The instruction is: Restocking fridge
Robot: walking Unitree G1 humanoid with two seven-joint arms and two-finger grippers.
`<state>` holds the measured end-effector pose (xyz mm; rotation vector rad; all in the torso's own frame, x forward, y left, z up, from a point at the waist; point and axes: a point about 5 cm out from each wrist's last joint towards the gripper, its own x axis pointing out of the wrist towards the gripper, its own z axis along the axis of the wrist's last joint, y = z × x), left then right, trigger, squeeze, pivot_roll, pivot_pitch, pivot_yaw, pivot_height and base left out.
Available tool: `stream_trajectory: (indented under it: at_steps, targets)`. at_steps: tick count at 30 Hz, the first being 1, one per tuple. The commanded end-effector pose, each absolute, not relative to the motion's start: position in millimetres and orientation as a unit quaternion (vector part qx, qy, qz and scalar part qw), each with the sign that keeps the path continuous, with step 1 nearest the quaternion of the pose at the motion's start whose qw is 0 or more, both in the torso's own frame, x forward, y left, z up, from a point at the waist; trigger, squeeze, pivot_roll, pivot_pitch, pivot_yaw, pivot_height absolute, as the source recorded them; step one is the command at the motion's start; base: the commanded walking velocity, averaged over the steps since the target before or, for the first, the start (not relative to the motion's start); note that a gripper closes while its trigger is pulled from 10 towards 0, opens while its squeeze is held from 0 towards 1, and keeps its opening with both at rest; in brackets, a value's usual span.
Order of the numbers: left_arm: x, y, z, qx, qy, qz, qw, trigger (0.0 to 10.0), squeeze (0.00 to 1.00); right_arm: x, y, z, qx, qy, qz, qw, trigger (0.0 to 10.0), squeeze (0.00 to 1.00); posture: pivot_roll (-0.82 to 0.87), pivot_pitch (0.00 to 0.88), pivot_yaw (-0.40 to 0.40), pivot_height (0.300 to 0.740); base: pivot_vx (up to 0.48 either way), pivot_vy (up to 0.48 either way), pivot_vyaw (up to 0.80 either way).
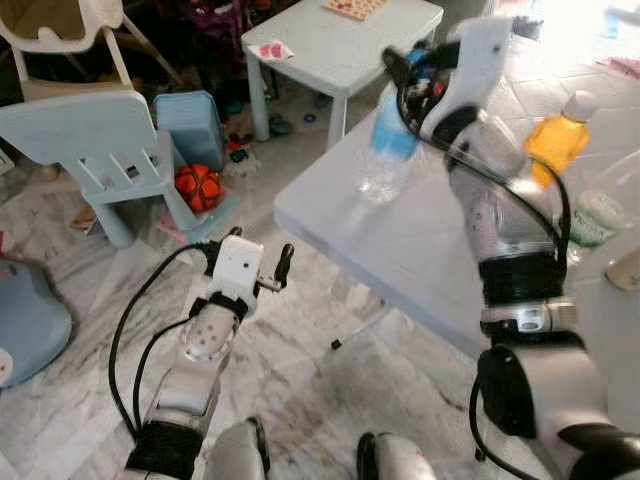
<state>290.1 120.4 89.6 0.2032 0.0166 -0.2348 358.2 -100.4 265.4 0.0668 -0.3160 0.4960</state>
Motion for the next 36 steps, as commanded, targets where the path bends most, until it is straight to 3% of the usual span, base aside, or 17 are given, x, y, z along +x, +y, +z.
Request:
stream_trajectory:
  at_steps: [1, 4, 9, 20, 36]
  targets:
    - [292.4, 123.5, 90.8, 0.102, 0.005, -0.103, 0.989, 10.0, 0.0, 350.1, -90.5, 266.1, 0.06, -0.153, 0.264, 0.95, 10.0, 0.0, 0.06, 0.077, -0.001, 0.74, 0.0, 0.0, 0.0]
    - [295.6, 126.3, 92.9, 0.094, 0.002, -0.088, 0.992, 10.0, 0.0, 335.7, -84.8, 255.8, 0.098, -0.148, 0.272, 0.946, 10.0, 0.0, 0.06, 0.057, -0.004, 0.74, 0.0, 0.0, 0.0]
    - [298.3, 132.9, 93.7, 0.084, 0.002, -0.07, 0.994, 10.0, 0.0, 314.4, -83.7, 242.4, 0.087, -0.167, 0.262, 0.947, 10.0, 0.0, 0.06, 0.033, 0.001, 0.74, 0.0, 0.0, 0.0]
    - [309.9, 139.5, 97.7, 0.086, -0.007, -0.045, 0.995, 10.0, 0.0, 306.6, -99.1, 238.0, 0.081, -0.161, 0.214, 0.96, 10.0, 0.0, 0.04, 0.019, -0.001, 0.74, 0.0, 0.0, 0.0]
    - [307.9, 138.2, 93.6, 0.086, -0.007, -0.043, 0.995, 10.0, 0.0, 305.6, -91.8, 245.5, 0.061, -0.181, 0.224, 0.956, 10.0, 0.0, 0.05, 0.018, -0.012, 0.74, -0.27, 0.0, 0.0]
